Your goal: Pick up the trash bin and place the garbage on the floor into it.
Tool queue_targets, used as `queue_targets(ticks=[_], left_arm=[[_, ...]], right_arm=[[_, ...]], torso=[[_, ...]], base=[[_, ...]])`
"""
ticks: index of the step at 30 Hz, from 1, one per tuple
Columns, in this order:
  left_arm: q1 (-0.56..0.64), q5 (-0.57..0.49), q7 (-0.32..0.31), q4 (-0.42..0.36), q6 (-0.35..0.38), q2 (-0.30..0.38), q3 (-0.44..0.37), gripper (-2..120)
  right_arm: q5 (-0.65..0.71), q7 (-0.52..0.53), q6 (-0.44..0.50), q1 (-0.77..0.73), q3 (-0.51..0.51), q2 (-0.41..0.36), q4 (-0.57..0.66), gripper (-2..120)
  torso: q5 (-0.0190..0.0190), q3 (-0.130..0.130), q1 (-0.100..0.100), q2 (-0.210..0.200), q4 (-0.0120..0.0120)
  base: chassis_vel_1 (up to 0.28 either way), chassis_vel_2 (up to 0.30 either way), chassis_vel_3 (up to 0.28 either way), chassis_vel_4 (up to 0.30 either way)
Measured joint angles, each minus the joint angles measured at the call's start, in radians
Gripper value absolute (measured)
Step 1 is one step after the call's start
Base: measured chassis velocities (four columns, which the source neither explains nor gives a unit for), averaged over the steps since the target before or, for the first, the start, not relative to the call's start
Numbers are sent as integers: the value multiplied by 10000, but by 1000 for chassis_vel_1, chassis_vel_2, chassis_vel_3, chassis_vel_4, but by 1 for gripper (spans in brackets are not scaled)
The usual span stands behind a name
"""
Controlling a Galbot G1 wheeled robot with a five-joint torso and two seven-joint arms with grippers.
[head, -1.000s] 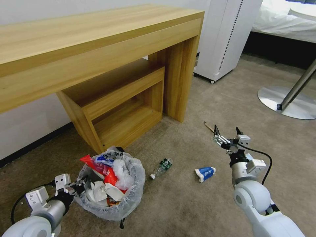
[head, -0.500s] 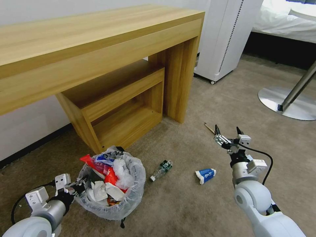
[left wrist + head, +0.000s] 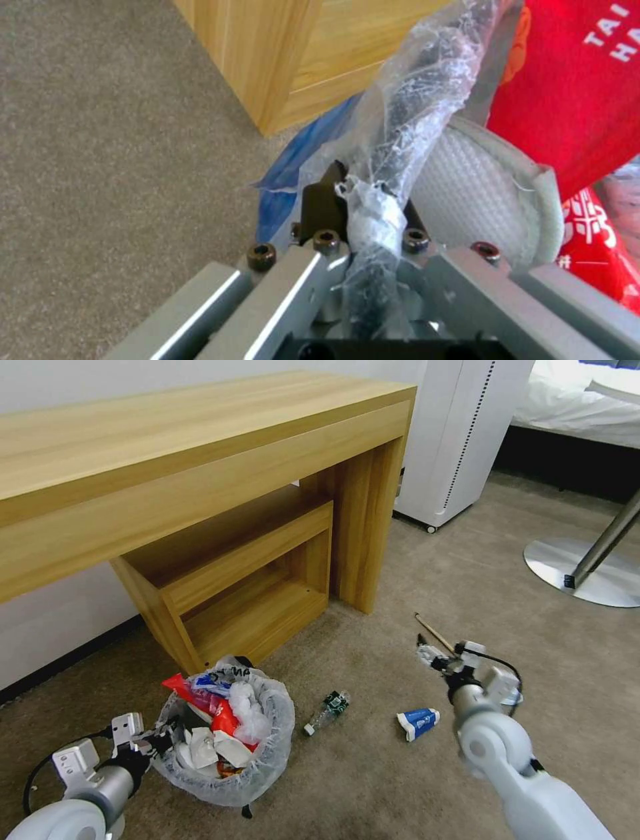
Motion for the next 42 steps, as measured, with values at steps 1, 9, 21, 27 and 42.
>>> queue_targets(ticks=[1, 9, 21, 27, 42], left_arm=[[4, 7, -1, -23, -1, -35, -14, 1], [65, 149, -12, -50, -25, -317, -40, 1], [-89, 266, -34, 161, -81, -536, -3, 1], [-164, 286, -45, 294, -127, -561, 29, 1], [-189, 257, -96, 327, -189, -565, -4, 1]], right_arm=[[431, 369, -206, 339, -270, 340, -292, 100], [1134, 1194, -483, 1353, -1201, 2217, -2606, 100], [455, 1099, -344, 1666, -1680, 3501, -4855, 98], [65, 879, -186, 1935, -1949, 4062, -5673, 96], [-775, 188, 176, 2448, -2411, 4836, -7532, 80]], torso=[[-4, -1, 0, 0, 0], [0, 0, 0, 0, 1], [-3, -2, 0, -1, -2], [-3, -1, 0, 0, 0], [0, -1, 0, 0, -1]], base=[[0, 0, 0, 0], [0, 0, 0, 0], [0, 0, 0, 0], [0, 0, 0, 0], [0, 0, 0, 0]])
